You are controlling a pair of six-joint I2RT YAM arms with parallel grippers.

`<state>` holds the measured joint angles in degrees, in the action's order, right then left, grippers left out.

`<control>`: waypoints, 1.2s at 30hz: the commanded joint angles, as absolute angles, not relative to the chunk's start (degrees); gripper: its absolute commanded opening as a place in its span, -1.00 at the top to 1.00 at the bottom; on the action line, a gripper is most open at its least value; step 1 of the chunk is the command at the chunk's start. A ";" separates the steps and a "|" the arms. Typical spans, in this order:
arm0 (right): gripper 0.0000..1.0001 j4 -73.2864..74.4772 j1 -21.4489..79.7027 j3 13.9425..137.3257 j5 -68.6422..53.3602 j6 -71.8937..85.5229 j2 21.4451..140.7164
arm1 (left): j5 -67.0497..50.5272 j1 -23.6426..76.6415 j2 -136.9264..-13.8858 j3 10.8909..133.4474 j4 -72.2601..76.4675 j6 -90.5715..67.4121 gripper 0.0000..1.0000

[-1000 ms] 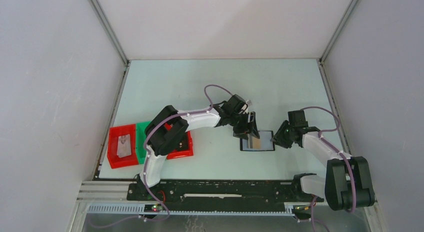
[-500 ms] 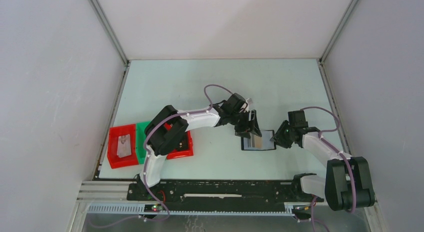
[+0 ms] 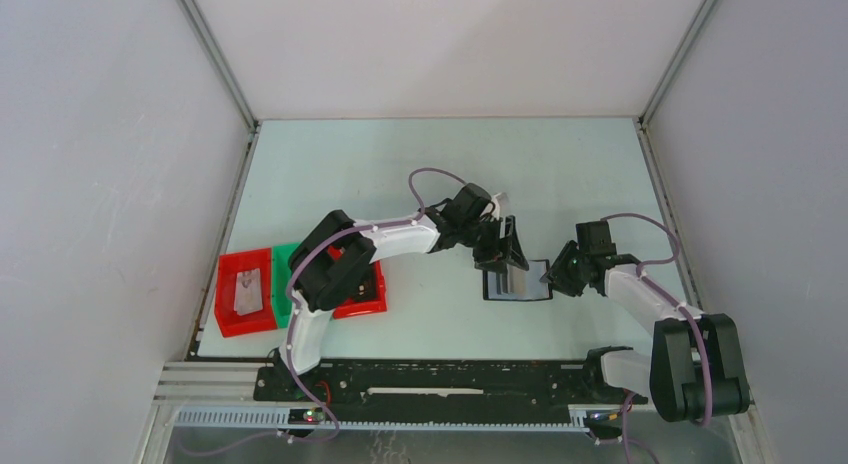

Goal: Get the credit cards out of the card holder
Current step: Remove the credit card from the card holder.

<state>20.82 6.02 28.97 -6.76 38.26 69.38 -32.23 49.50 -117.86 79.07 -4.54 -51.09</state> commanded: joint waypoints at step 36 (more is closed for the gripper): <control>0.08 34.31 -7.44 27.51 -10.49 36.77 46.36 | -38.61 52.51 -124.47 87.92 4.97 -57.23 -0.41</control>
<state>31.53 -5.17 27.77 -9.69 38.13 48.12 -37.50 52.18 -124.20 85.43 2.74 -56.16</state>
